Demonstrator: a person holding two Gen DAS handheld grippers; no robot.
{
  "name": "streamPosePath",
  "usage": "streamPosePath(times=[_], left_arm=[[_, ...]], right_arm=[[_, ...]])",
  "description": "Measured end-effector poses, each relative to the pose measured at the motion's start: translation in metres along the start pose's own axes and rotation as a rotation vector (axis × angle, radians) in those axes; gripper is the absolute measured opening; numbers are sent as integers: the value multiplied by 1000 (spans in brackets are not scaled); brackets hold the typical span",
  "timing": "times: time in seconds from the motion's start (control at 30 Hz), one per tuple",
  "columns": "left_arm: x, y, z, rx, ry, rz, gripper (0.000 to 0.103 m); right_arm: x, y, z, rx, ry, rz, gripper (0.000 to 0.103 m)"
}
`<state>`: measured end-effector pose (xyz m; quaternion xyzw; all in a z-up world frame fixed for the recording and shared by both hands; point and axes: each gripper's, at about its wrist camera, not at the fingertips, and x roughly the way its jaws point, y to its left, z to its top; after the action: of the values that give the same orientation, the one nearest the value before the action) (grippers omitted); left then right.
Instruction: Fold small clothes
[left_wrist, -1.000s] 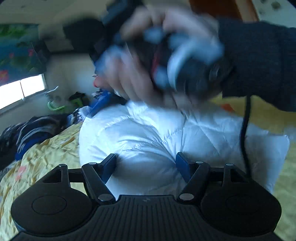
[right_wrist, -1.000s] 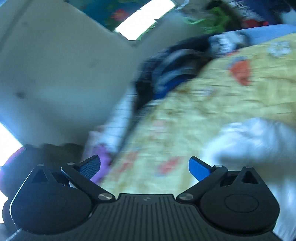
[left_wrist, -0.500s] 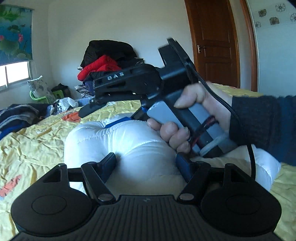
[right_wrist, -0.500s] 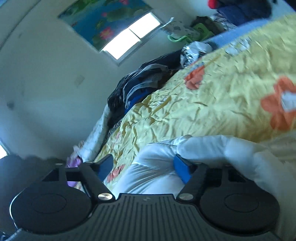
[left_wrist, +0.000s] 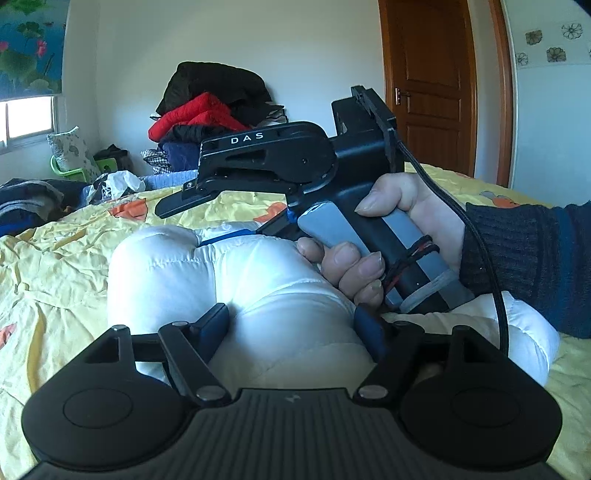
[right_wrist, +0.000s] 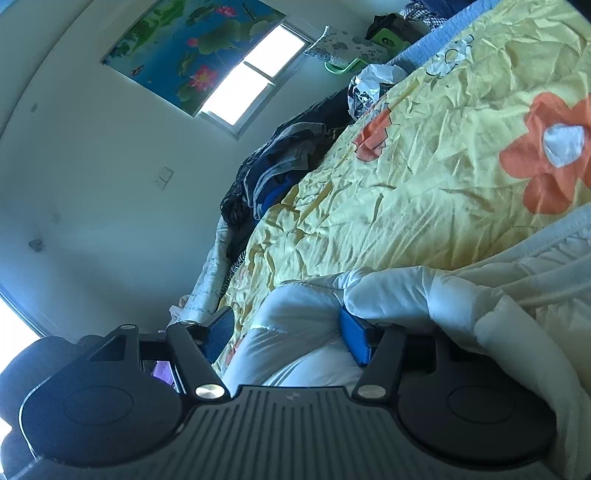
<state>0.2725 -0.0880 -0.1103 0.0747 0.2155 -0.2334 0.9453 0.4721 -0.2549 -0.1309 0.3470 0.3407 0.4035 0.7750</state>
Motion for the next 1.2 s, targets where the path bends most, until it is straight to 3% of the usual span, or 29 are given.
streamPosePath(times=[0.23,0.33,0.4,0.5,0.67,0.77,0.9,1.03,1.2], left_arm=[[1,0,-2,5,9,9,75],[1,1,-2,-3,6,7,75],[1,1,-2,-2,6,8,75],[0,1,-2,-2,5,8,75],[0,0,-2,-1,4,8,75],[0,0,-1,-6,0,9,75],[1,2,0,-16,1,3,75],[4,0,2,-9,6,16,75],[-5,-12,2,70,-22,61,76]], right_arm=[[-7,15,3,-10,10,-76,68],[-30,40,5,-19,-16,-145,83],[-49,60,3,-53,-48,-160,87],[-67,86,-6,-89,-76,-180,103],[-54,70,-25,-116,-23,-328,100],[-45,47,-32,-164,-17,-331,97],[-32,51,-50,-320,-12,-378,99],[-39,32,-41,-211,-43,-293,98],[-42,46,-39,-193,-43,-357,98]])
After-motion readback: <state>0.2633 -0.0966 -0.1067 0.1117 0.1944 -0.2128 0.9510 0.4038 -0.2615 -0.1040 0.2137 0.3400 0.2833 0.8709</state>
